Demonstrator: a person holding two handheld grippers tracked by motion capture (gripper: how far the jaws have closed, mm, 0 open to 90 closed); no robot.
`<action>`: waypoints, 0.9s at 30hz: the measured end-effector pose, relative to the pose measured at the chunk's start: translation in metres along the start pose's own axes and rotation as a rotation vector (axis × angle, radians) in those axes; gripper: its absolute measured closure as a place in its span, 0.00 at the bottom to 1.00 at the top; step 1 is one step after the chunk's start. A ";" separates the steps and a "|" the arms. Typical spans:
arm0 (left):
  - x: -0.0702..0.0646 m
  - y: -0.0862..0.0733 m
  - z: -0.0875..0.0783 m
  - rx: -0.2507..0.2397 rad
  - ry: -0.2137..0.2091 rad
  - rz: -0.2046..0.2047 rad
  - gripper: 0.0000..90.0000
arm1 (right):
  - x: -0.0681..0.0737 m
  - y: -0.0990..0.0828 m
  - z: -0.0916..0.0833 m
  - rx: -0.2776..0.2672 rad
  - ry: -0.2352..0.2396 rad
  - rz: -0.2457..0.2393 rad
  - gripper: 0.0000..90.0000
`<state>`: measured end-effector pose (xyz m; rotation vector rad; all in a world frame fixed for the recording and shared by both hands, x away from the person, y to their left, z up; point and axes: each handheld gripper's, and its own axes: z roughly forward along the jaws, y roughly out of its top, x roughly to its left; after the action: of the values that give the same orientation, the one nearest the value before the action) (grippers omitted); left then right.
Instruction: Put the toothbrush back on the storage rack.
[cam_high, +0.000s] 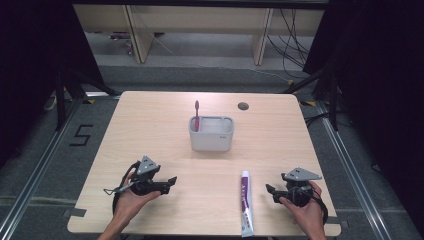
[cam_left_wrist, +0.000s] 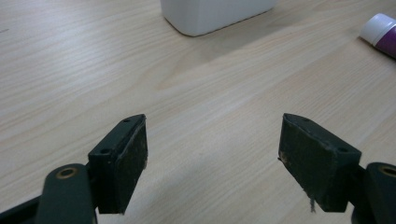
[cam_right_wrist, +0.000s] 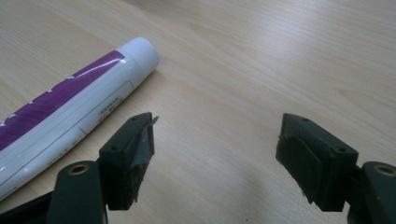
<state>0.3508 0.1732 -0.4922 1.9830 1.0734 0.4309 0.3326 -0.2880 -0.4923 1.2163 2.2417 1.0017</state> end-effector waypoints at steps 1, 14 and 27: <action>0.001 -0.001 -0.001 0.005 -0.006 0.009 0.26 | -0.001 0.000 0.000 -0.006 -0.008 -0.014 0.31; -0.010 -0.021 -0.009 0.012 -0.012 0.045 0.24 | 0.009 0.002 -0.002 -0.014 0.020 -0.009 0.32; -0.013 -0.034 -0.019 0.025 -0.015 0.053 0.22 | 0.021 -0.001 -0.009 -0.009 0.051 -0.049 0.33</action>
<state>0.3137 0.1821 -0.5064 2.0368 1.0238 0.4325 0.3155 -0.2745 -0.4869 1.1389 2.2913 1.0341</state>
